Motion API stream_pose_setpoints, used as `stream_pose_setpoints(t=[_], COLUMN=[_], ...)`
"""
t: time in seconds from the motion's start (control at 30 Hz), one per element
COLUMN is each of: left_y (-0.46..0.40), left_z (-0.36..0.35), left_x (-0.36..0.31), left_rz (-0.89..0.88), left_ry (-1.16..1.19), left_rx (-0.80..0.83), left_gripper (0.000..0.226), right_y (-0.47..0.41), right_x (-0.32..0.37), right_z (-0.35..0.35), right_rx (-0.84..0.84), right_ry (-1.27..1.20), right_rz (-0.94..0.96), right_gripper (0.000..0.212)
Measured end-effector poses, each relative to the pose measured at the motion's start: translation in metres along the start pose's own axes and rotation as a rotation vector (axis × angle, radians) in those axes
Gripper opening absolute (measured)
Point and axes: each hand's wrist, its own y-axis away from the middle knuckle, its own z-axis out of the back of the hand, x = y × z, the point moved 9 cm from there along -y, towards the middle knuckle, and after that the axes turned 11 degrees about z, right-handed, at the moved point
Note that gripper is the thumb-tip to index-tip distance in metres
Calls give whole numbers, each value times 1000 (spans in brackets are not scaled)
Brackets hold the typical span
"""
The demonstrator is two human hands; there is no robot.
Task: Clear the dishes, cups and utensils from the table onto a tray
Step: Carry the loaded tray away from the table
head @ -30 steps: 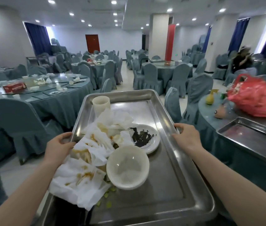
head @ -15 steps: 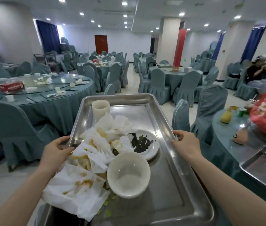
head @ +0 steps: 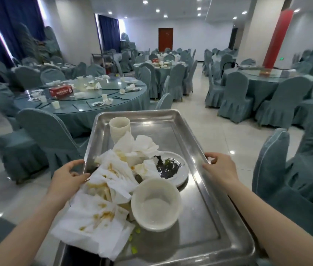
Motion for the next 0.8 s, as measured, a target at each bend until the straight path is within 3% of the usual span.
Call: stream_pose_setpoints(t=[0.23, 0.4, 0.57, 0.8], left_y=[-141, -222, -304, -414], left_z=[-59, -138, -255, -447], left_x=[-24, -61, -134, -244], left_rz=[1, 15, -43, -87], left_ry=[-59, -76, -115, -169], left_rx=[-75, 11, 137, 245], left_gripper=[49, 51, 51, 52], right_y=[-140, -237, -338, -523], right_x=[-20, -59, -129, -221], right_z=[-70, -83, -56, 8], right_rx=[2, -31, -95, -178], right_ry=[-47, -13, 23, 70], right_rz=[-18, -54, -107, -124], right_gripper=[42, 43, 31, 41])
